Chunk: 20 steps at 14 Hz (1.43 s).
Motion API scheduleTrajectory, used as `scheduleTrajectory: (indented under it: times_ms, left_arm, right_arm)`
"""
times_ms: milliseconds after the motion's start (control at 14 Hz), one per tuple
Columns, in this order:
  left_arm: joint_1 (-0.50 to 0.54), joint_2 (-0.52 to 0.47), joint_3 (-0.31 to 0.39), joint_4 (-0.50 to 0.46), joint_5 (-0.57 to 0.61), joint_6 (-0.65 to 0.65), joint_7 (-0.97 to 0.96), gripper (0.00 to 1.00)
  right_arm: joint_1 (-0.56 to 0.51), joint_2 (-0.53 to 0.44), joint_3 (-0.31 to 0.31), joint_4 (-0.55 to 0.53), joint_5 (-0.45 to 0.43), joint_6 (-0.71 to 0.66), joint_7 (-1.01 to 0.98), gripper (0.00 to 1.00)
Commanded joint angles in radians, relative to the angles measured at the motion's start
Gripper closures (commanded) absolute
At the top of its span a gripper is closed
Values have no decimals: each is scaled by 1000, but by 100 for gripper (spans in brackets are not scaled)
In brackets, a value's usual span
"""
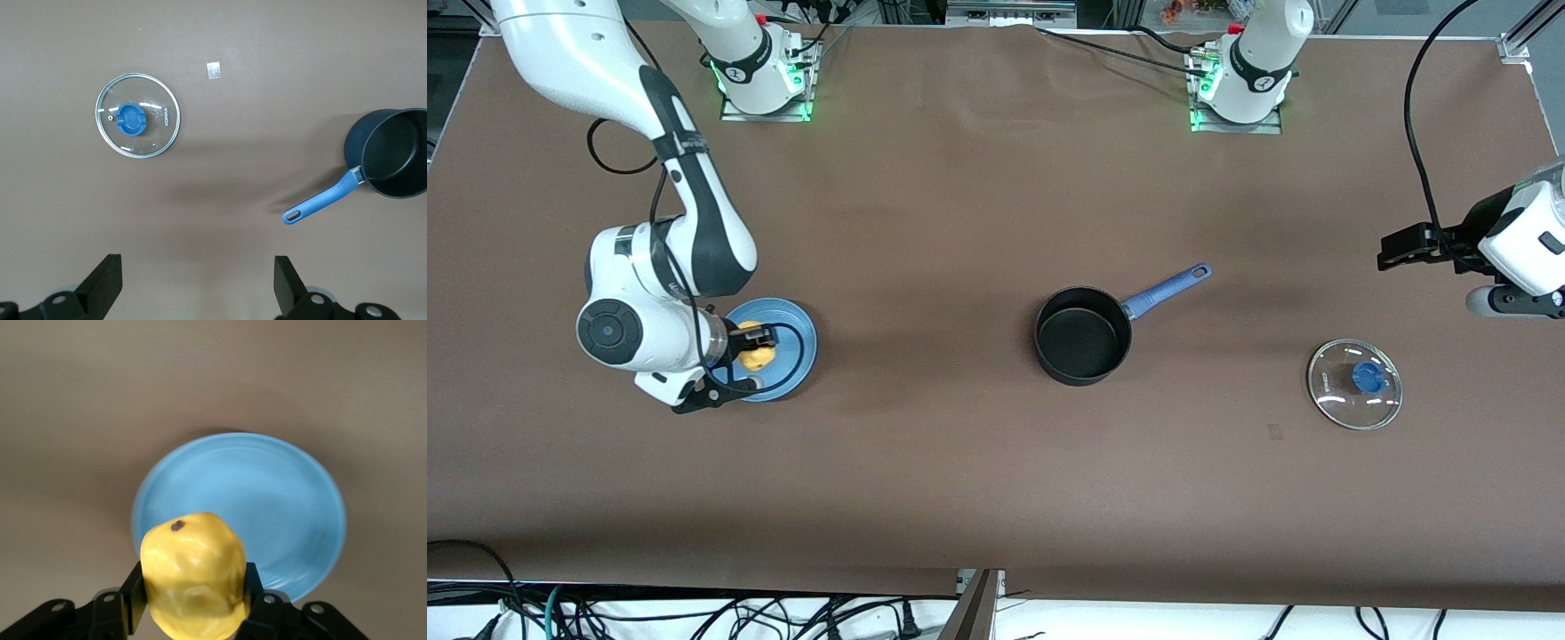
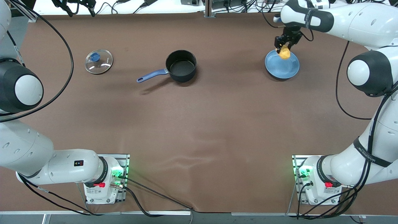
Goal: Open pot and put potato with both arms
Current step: 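Lift the potato with the right gripper and carry it over the saucepan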
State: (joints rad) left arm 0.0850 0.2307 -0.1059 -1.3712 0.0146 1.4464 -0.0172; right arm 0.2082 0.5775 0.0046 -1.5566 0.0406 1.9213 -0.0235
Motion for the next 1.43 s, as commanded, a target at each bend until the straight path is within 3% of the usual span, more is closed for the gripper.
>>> scheduleTrajectory:
  times_ms: [0, 143, 500, 714, 929, 1143, 1214, 1286, 1357]
  left_arm:
    - [-1, 16, 3, 38, -13, -17, 0, 0]
    - [-1, 16, 3, 38, -13, -17, 0, 0]
    - [6, 16, 3, 44, -15, -18, 0, 0]
    - [6, 19, 3, 47, -15, -18, 0, 0]
    - [9, 19, 5, 47, -16, -21, 0, 0]
    - [6, 19, 6, 47, -16, -20, 0, 0]
    - [6, 19, 6, 47, -16, -20, 0, 0]
    - [6, 19, 6, 47, -16, -20, 0, 0]
    - [6, 19, 6, 47, -16, -20, 0, 0]
  right_arm:
    - [112, 4, -2, 59, 60, -54, 213, 88]
    - [212, 21, -2, 95, 80, -47, 363, 88]
    - [396, 97, -2, 274, 329, -7, 636, 88]
    - [506, 126, 0, 274, 361, 219, 801, 87]
    - [586, 191, 41, 276, 377, 468, 979, 82]
    - [628, 251, 49, 286, 377, 616, 1013, 66]
    - [625, 274, 49, 309, 378, 619, 1011, 37]
    - [623, 301, 49, 340, 378, 619, 1011, 24]
    - [623, 318, 49, 357, 377, 616, 1010, 22]
